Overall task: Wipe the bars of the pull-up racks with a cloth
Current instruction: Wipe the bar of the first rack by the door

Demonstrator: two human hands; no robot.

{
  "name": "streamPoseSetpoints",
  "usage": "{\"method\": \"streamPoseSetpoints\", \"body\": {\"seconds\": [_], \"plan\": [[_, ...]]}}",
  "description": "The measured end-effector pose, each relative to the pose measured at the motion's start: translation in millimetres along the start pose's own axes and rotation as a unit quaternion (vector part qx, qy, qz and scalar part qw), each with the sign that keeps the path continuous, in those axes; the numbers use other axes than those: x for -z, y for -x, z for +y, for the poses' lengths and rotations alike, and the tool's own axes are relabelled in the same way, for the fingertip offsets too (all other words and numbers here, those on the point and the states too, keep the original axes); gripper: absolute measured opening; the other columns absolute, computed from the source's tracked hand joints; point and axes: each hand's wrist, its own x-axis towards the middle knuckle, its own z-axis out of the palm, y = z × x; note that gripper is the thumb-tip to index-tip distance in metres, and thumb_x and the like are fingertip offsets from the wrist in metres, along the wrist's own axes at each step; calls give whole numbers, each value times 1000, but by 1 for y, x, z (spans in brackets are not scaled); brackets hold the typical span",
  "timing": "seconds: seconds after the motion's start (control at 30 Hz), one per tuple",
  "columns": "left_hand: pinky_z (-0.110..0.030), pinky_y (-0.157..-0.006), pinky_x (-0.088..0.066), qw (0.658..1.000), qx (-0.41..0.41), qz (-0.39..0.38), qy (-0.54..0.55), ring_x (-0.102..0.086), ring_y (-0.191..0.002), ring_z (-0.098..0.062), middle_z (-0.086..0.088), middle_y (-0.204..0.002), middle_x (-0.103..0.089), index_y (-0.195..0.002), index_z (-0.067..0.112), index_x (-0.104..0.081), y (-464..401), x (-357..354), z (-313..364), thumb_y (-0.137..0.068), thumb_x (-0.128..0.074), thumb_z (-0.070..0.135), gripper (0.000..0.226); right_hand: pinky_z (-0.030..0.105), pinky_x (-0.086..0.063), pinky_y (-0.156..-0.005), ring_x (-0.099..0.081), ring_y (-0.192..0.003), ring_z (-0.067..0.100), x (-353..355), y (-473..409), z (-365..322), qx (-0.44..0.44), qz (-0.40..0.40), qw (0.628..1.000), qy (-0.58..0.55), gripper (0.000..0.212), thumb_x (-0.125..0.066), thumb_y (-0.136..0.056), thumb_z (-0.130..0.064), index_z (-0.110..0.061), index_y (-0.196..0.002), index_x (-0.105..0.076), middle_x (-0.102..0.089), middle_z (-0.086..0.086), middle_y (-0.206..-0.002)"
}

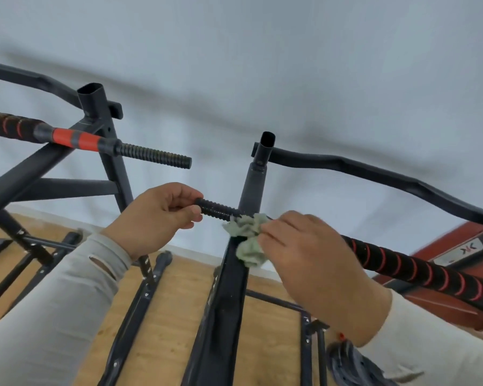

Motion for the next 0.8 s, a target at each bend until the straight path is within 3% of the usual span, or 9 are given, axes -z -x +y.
{"method": "streamPoseSetpoints", "body": {"seconds": [0.07, 0.13, 0.27, 0.33, 0.43, 0.5, 0.6, 0.7, 0.8], "plan": [[-32, -88, -60, 1000, 0, -4, -13, -74, -92, -12, 2, -95, -78, -109, 20, -69, 1, 0, 2, -95, -67, 13, 16, 43, -56, -75, -62, -84, 26, 7, 12, 27, -44, 13, 998, 41, 15, -62, -91, -13, -10, -99, -74, -71, 7, -97], [-34, -90, -60, 1000, 4, -4, -23, -74, -94, -12, 3, -96, -78, -109, 24, -68, 1, 0, 6, -95, -67, 15, 16, 45, -58, -75, -64, -82, 28, 15, 16, 44, -95, 44, 994, 37, 18, -75, -87, -23, -9, -98, -74, -73, 9, -96], [-11, -82, -43, 985, -53, 15, -165, -58, -102, 9, 25, -112, -62, -116, 41, -58, 8, -5, 19, -97, -64, 31, 23, 31, -52, -82, -64, -82, 17, 23, -1, 39, -222, 83, 967, -96, 35, -48, -101, -43, -20, -100, -73, -74, -2, -97], [-12, -87, -39, 968, -107, 22, -224, -48, -101, 19, 29, -116, -53, -123, 44, -53, 12, -12, 29, -96, -64, 34, 31, 27, -51, -84, -60, -82, 10, 16, -29, 22, -244, 54, 944, -217, 28, -47, -103, -39, -26, -98, -71, -70, -8, -93], [-19, -94, -46, 954, -140, 18, -266, -55, -101, 14, 27, -109, -62, -122, 36, -59, 10, -16, 33, -95, -66, 20, 33, 37, -54, -80, -63, -79, 14, -3, -74, -8, -176, -1, 939, -296, 22, -49, -101, -29, -28, -88, -67, -68, -7, -87], [-17, -91, -48, 951, -141, 11, -276, -60, -101, 7, 26, -104, -64, -118, 34, -59, 7, -14, 33, -93, -66, 14, 32, 45, -55, -75, -64, -76, 24, -10, -86, -13, -116, -44, 950, -285, 18, -54, -97, -19, -18, -82, -65, -66, 1, -83], [-8, -82, -41, 946, -144, -6, -289, -59, -99, 8, 25, -103, -65, -116, 36, -57, 4, -10, 33, -94, -68, 17, 31, 31, -47, -73, -60, -80, 21, -2, -59, 15, -112, -77, 976, -172, 16, -52, -99, -10, -16, -87, -60, -60, 0, -88], [-6, -82, -39, 947, -146, -12, -287, -57, -100, 8, 26, -103, -65, -113, 38, -56, 2, -8, 31, -94, -67, 19, 30, 26, -43, -72, -58, -81, 14, 22, -12, 53, -163, -127, 971, -121, 19, -49, -104, -23, -23, -86, -55, -60, -7, -89], [-5, -80, -39, 949, -147, -7, -278, -56, -101, 11, 27, -103, -65, -114, 39, -57, 2, -9, 29, -94, -67, 19, 30, 26, -43, -64, -54, -70, 9, 35, 18, 81, -247, -189, 944, -115, 36, -44, -105, -38, -23, -73, -53, -58, -6, -75]]}}
